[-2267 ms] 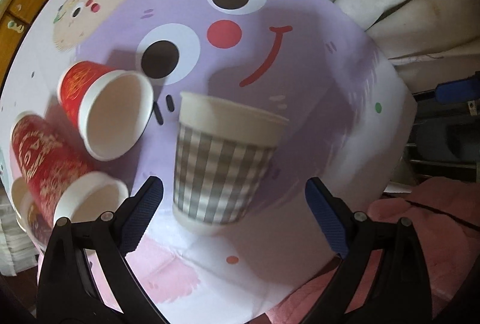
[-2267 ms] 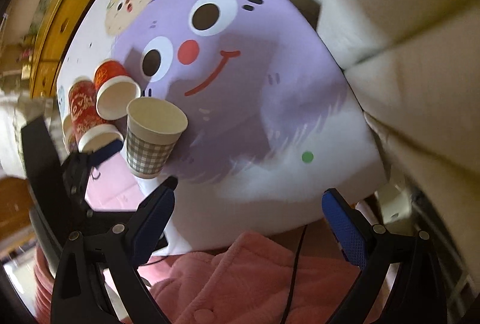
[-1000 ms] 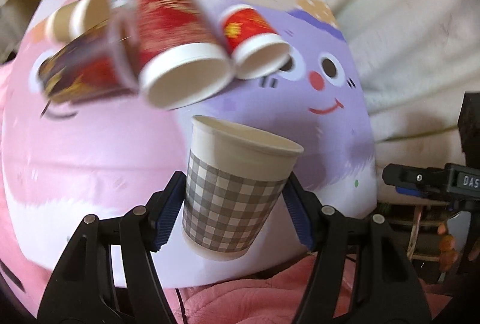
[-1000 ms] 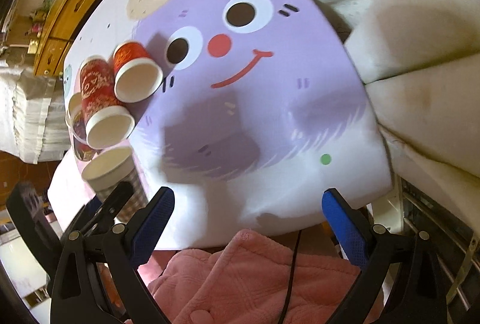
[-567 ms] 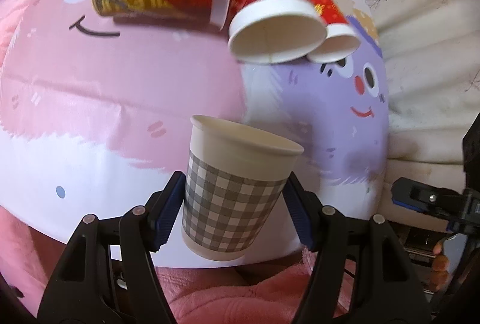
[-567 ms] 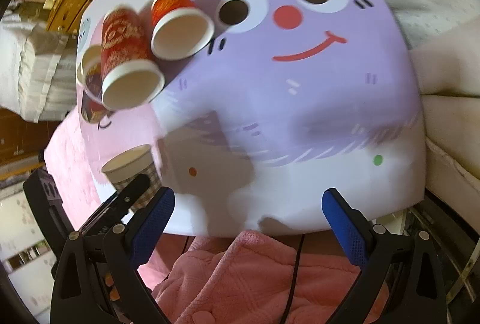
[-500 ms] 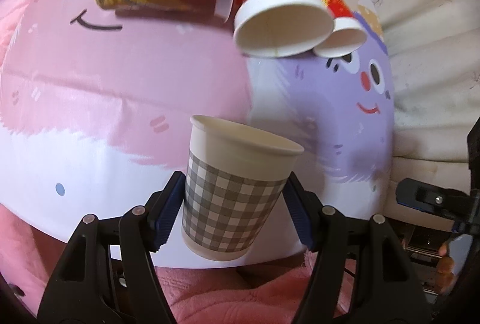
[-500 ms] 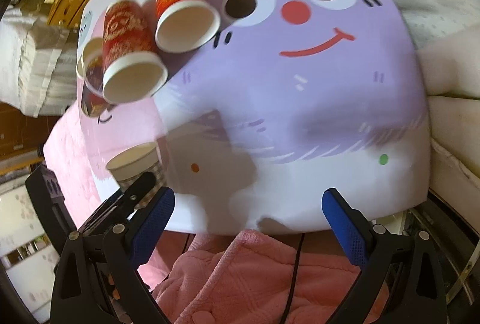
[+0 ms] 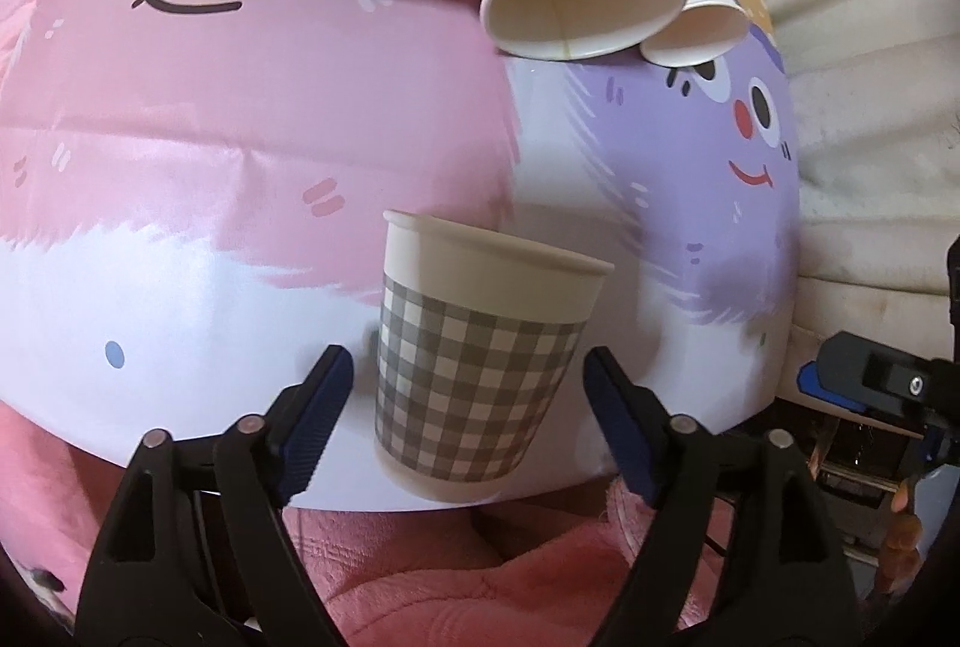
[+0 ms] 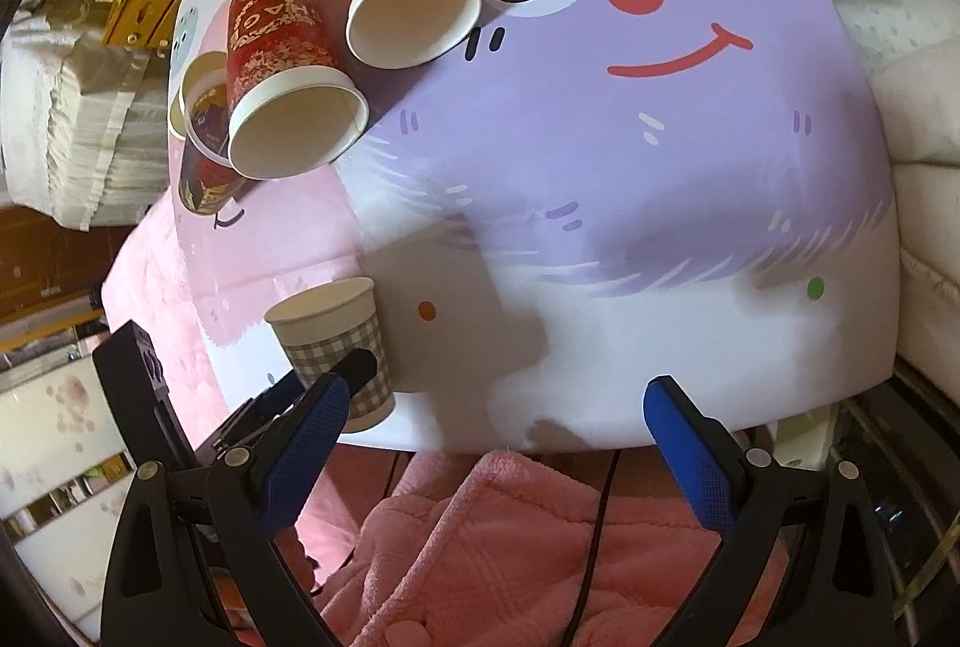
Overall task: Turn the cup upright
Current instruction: 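Carry the plaid cup in the left gripper toward the right gripper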
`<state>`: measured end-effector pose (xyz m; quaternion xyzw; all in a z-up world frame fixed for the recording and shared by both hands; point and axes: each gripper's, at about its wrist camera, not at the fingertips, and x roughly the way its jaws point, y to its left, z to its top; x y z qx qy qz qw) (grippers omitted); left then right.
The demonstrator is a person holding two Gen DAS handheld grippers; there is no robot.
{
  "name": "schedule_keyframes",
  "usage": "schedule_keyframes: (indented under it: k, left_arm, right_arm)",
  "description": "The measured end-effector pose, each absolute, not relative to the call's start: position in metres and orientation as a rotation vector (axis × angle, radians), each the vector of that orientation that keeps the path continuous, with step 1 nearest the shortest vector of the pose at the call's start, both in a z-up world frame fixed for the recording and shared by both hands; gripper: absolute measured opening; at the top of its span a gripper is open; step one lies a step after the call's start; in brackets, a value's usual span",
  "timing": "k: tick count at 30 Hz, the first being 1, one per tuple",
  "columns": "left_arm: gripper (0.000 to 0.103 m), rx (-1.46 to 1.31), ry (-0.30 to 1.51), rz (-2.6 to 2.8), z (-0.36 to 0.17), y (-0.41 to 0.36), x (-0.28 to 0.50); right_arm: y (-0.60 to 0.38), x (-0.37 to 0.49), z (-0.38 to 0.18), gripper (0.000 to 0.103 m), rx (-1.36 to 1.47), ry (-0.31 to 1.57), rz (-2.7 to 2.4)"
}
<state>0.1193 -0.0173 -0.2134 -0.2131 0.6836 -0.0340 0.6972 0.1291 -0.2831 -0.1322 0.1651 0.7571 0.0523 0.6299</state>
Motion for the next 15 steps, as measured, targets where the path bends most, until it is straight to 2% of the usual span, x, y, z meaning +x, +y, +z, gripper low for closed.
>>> schedule_keyframes:
  k: [8,15]
  left_arm:
    - [0.079,-0.426,1.568,-0.229,-0.192,-0.008,0.114]
    - [0.079,-0.331,1.504,-0.29,-0.149,0.016,0.1]
  right_arm:
    - [-0.273,0.118,-0.114,0.1,0.419,1.665,0.091]
    - [-0.252,0.1,-0.108,0.1,0.466,1.606,0.067]
